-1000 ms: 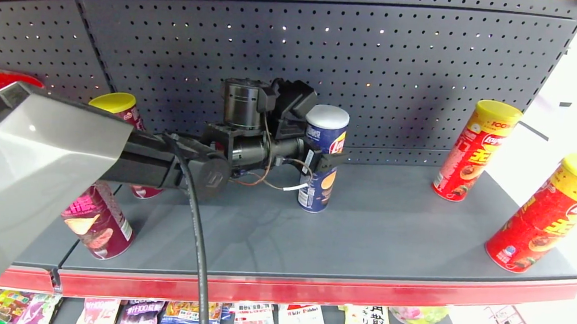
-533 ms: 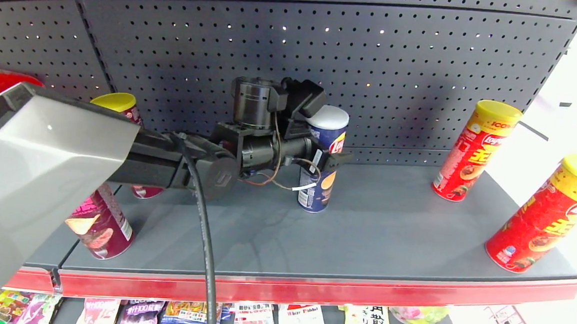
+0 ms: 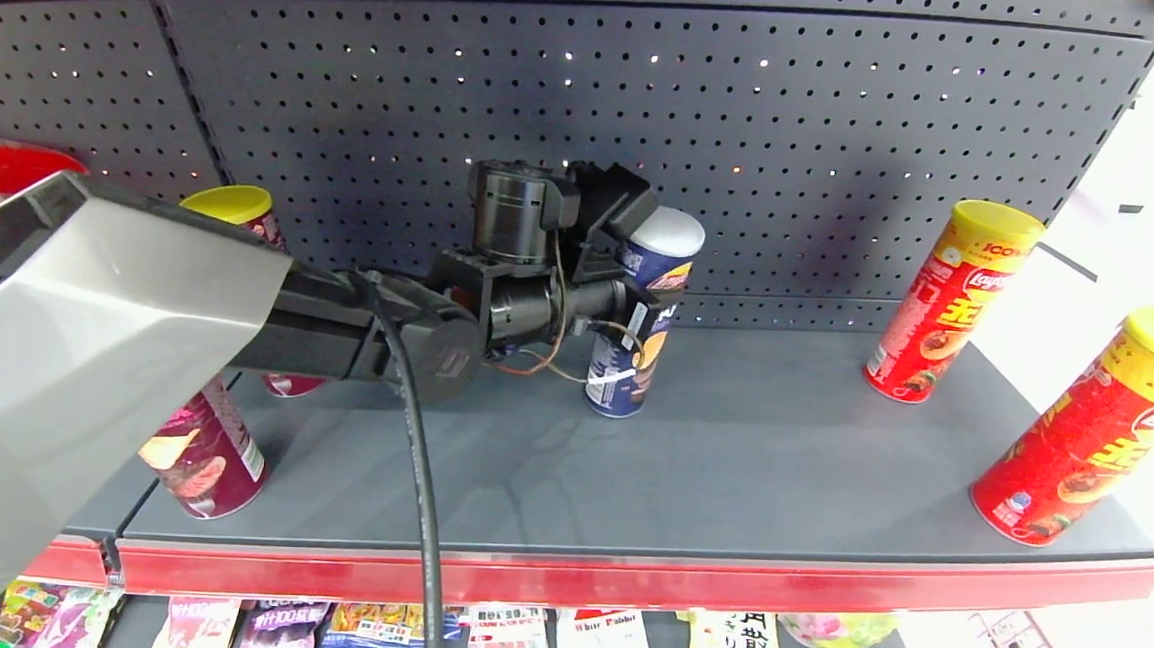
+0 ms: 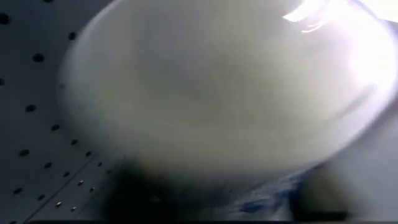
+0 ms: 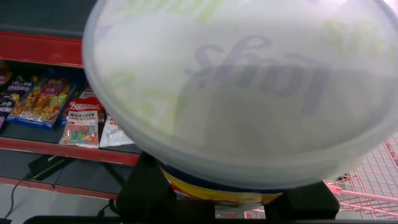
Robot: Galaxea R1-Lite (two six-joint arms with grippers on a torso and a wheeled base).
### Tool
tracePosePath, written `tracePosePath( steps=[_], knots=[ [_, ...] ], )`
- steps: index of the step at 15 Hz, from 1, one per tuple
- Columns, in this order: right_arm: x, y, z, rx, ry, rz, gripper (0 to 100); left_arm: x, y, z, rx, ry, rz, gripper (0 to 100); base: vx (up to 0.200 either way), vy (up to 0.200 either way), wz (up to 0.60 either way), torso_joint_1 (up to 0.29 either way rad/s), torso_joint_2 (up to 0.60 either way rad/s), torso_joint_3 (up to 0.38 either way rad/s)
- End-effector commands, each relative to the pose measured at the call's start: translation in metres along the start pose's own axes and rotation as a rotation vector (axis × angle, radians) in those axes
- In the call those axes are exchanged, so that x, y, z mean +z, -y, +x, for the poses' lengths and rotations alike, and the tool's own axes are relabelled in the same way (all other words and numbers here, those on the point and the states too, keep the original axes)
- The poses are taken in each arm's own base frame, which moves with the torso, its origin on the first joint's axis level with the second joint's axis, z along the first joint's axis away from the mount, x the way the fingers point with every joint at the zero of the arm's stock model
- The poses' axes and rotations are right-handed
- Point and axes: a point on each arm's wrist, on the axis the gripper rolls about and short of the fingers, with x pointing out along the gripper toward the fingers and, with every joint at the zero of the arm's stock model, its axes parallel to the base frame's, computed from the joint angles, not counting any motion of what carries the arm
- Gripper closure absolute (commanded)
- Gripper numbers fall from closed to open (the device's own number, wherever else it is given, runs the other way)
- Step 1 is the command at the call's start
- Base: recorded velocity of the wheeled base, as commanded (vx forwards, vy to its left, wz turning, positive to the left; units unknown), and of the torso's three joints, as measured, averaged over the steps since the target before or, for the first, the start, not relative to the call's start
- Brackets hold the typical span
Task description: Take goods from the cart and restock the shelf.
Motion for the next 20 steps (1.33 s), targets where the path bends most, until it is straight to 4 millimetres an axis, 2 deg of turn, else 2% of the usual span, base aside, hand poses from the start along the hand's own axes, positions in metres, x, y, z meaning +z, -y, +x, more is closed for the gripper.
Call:
tracePosePath(
  steps=[1,3,6,9,12,15,20],
  knots=[
    [0.0,0.0,0.0,0.001,-0.001,0.0,100,0.001,0.001,-0.001,-0.007,0.005,0.0,100,0.0,0.0,0.0,0.0,0.0,0.0],
    [0.0,0.0,0.0,0.001,-0.001,0.0,100,0.002,0.002,-0.004,-0.045,0.01,0.001,100,0.0,0.0,0.0,0.0,0.0,0.0],
    [0.0,0.0,0.0,-0.001,-0.001,0.0,100,0.012,0.003,-0.021,-0.148,0.037,-0.014,100,0.0,0.0,0.0,0.0,0.0,0.0],
    [0.0,0.0,0.0,-0.002,-0.001,0.004,100,0.024,-0.002,-0.069,-0.387,0.088,-0.018,100,0.0,0.0,0.0,0.0,0.0,0.0],
    [0.0,0.0,0.0,-0.004,-0.001,0.004,100,0.015,-0.004,-0.093,-0.481,0.096,-0.015,100,0.0,0.0,0.0,0.0,0.0,0.0],
    [0.0,0.0,0.0,-0.004,-0.001,0.004,100,-0.002,0.004,-0.101,-0.537,0.115,-0.006,100,0.0,0.0,0.0,0.0,0.0,0.0],
    [0.0,0.0,0.0,-0.004,-0.001,0.004,100,-0.017,0.012,-0.103,-0.616,0.103,-0.022,100,0.0,0.0,0.0,0.0,0.0,0.0]
  ],
)
